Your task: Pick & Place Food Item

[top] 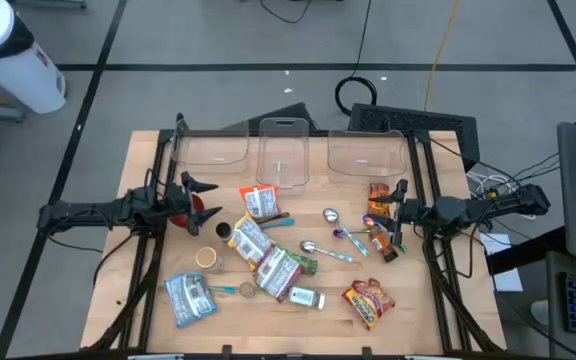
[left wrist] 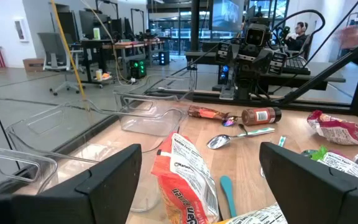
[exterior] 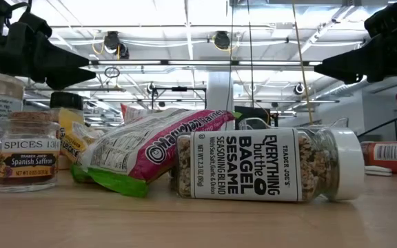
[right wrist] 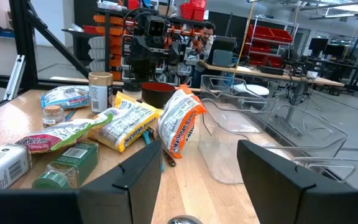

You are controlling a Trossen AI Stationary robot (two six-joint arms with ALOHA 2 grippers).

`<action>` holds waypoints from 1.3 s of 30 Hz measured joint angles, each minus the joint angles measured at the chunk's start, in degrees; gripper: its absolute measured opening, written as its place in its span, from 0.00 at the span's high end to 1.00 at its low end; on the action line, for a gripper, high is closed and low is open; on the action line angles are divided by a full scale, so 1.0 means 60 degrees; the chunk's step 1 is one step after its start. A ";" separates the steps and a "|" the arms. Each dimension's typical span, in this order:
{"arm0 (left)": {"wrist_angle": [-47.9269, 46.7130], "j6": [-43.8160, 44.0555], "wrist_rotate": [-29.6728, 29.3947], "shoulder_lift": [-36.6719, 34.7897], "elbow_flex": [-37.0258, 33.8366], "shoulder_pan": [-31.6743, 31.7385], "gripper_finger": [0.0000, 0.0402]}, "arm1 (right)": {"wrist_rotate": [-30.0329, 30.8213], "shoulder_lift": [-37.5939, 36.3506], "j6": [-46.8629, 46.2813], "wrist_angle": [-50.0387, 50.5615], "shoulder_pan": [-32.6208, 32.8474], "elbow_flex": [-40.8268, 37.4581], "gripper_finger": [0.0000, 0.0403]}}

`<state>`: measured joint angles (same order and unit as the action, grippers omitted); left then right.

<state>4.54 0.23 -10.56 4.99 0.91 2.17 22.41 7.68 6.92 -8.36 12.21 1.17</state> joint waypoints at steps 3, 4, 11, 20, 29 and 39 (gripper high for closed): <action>-0.0002 0.0000 0.0002 0.0000 0.0002 -0.0001 0.17 | 0.0000 -0.0001 -0.0003 0.0001 0.0003 0.0004 0.50; -0.0004 0.0000 0.0003 0.0000 0.0003 0.0000 0.17 | 0.0000 -0.0002 -0.0002 0.0001 0.0000 0.0002 0.50; -0.0003 0.0000 0.0001 -0.0002 0.0003 -0.0002 0.17 | 0.0000 0.0000 0.0000 0.0000 0.0004 0.0004 0.50; 0.0000 0.0000 0.0003 0.0000 0.0003 0.0000 0.17 | 0.0000 -0.0003 0.0000 0.0003 0.0001 0.0000 0.50; -0.0004 0.0000 0.0000 0.0000 0.0000 0.0000 0.17 | 0.0001 -0.0004 -0.0004 -0.0149 0.0000 0.0000 0.50; 0.0058 -0.0116 -0.0001 0.0000 0.0002 0.0000 0.17 | -0.0004 0.0000 -0.0561 -0.0142 0.0000 0.0003 0.50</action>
<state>4.89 -0.47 -10.57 4.99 0.93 2.17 22.39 7.68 3.55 -9.21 12.21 1.19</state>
